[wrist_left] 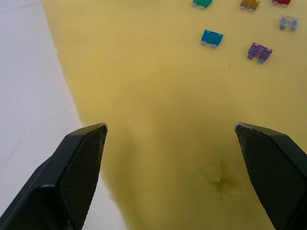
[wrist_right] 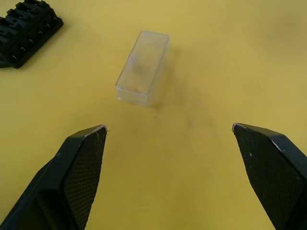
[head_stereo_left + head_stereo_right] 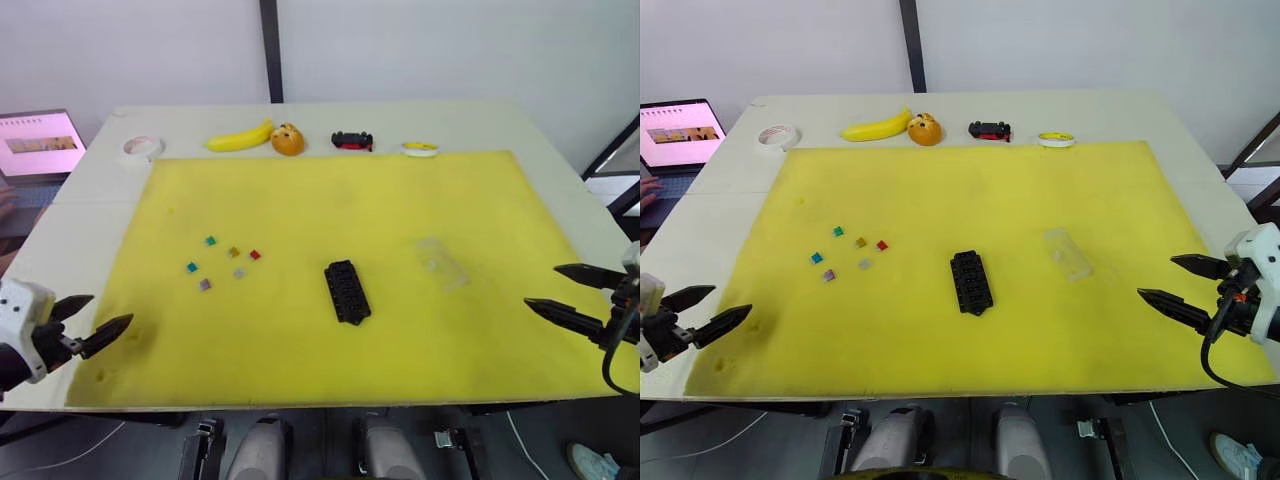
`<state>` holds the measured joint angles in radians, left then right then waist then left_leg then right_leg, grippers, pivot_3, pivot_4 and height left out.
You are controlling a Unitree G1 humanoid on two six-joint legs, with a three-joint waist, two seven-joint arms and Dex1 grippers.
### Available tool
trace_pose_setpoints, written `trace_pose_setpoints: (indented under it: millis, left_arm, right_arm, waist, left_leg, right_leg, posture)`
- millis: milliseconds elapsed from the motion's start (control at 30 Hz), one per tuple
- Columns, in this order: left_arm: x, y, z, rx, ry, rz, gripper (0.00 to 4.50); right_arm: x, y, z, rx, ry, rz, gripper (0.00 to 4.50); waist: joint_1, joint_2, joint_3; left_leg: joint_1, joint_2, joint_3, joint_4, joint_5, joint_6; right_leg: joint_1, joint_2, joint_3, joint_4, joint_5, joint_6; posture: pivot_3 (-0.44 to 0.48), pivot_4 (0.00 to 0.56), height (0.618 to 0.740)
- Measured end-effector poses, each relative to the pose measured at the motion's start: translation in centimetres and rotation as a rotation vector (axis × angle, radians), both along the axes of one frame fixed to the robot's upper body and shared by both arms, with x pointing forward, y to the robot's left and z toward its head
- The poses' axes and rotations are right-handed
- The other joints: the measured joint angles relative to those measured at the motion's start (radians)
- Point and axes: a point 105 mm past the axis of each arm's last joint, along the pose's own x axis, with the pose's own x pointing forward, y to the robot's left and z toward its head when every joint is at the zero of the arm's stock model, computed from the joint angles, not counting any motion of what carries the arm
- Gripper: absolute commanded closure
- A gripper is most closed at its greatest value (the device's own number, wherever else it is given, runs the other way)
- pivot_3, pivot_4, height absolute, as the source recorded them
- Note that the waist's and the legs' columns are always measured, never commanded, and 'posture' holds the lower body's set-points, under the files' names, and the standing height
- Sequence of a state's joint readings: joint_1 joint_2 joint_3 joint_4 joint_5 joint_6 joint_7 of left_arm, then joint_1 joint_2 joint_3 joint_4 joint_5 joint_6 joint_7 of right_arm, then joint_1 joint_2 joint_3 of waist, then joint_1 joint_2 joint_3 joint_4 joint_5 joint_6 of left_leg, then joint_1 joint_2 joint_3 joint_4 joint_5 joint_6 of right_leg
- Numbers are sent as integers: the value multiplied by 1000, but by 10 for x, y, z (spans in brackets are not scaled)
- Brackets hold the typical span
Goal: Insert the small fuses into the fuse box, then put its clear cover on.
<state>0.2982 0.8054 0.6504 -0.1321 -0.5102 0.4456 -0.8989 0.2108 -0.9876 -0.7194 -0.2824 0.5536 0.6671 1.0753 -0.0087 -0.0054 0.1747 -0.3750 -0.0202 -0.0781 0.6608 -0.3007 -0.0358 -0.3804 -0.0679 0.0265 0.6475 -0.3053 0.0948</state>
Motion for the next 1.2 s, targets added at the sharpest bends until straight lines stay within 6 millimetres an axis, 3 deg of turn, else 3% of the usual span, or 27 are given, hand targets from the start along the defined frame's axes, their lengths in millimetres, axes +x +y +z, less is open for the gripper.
trace_pose_setpoints:
  millis: [733, 867, 1033, 1200]
  left_arm:
    - [12, -7, 2, 6, -17, -10, 0]
    - [13, -19, 6, -34, -14, -37, 0]
    - [12, -38, 12, -140, 19, -74, 0]
    - [4, -50, 9, -323, 122, -97, 0]
  right_arm:
    - [6, -1, 4, -25, -56, -18, 32]
    - [12, 5, 3, -41, -69, 1, 32]
    - [20, 23, 10, -53, -109, 53, 32]
    - [20, 68, 25, -1, -129, 200, 32]
  waist:
    - [-1, 0, 0]
    - [-1, 0, 0]
    - [-2, 2, 1]
    - [-3, 3, 2]
  left_leg:
    - [0, 0, 0, -1, 0, 0]
    - [-1, 0, 0, 0, 0, 0]
    - [-1, 0, 0, -1, 0, 0]
    - [-1, 0, 0, -1, 0, 0]
  right_leg:
    - [-1, 0, 0, 0, 0, 1]
    - [-1, 0, 0, 0, 1, 1]
    - [-1, 0, 0, 1, 1, 3]
    - [-2, 0, 0, 1, 2, 3]
  posture:
    - [0, 150, 740]
    - [0, 150, 740]
    - [0, 150, 740]
    - [0, 150, 740]
